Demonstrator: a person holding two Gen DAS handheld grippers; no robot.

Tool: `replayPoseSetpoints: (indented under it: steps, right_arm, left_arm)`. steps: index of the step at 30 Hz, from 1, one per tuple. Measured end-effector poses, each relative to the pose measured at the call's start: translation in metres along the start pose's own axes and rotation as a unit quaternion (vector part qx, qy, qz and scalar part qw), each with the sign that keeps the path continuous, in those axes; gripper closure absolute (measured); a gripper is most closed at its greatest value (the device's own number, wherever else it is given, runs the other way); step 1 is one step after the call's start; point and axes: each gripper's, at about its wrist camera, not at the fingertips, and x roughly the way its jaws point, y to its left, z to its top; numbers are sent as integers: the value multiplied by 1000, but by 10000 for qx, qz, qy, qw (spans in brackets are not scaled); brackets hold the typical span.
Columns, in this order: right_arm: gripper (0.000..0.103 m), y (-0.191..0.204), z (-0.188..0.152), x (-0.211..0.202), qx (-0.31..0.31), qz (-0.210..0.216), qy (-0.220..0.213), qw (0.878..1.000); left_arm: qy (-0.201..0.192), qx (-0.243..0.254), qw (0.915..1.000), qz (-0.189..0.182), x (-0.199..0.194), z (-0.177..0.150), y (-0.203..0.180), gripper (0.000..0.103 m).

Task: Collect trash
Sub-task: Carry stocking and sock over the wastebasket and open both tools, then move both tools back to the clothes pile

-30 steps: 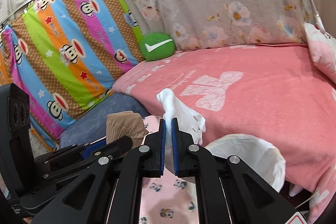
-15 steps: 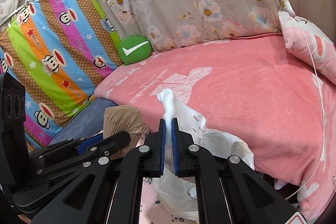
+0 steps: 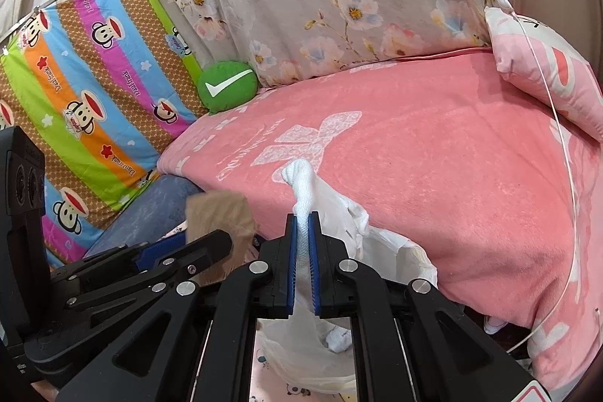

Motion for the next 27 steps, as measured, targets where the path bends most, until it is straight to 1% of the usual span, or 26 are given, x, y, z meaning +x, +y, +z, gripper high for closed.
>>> replayPoseSetpoints:
  steps: [1,2,3,4,6,9,20,25,27]
  right_arm:
    - [91,1,0,0,-4,-23,-4,10000]
    - [90,1,-1,-1,24,-71,-28,10000]
    - [90,0,-1,0,53,-73,-26,10000]
    - [89,0,-1,0,76,-67,-20,9999]
    - [89,0,-1,-1,107,-70,-30,9999]
    - [86,2,-1,-1,81,-54,-45,9999]
    - [86,16,-3,1,-57,63,22,10000]
    - [86,24,-5,3,-130,111,69,9998]
    - [82,29,-7,5,-160,145,87,9997]
  left_arm:
    - [-37,-33,10000,74,-1,0,1,45]
    - [-91,-62,9998,161,-2,0,3,41]
    - [-110,-80,9997,200,-2,0,4,34]
    - [-119,-110,9996,229,-3,0,6,32]
    - [-120,-179,9994,263,-4,0,10,31]
    - [-134,-254,9991,302,-6,0,15,31]
    - [-182,-404,9983,385,-13,-4,28,31]
    - [-233,-508,9973,480,-19,-7,37,31]
    - [-241,-559,9969,502,-22,-8,41,31]
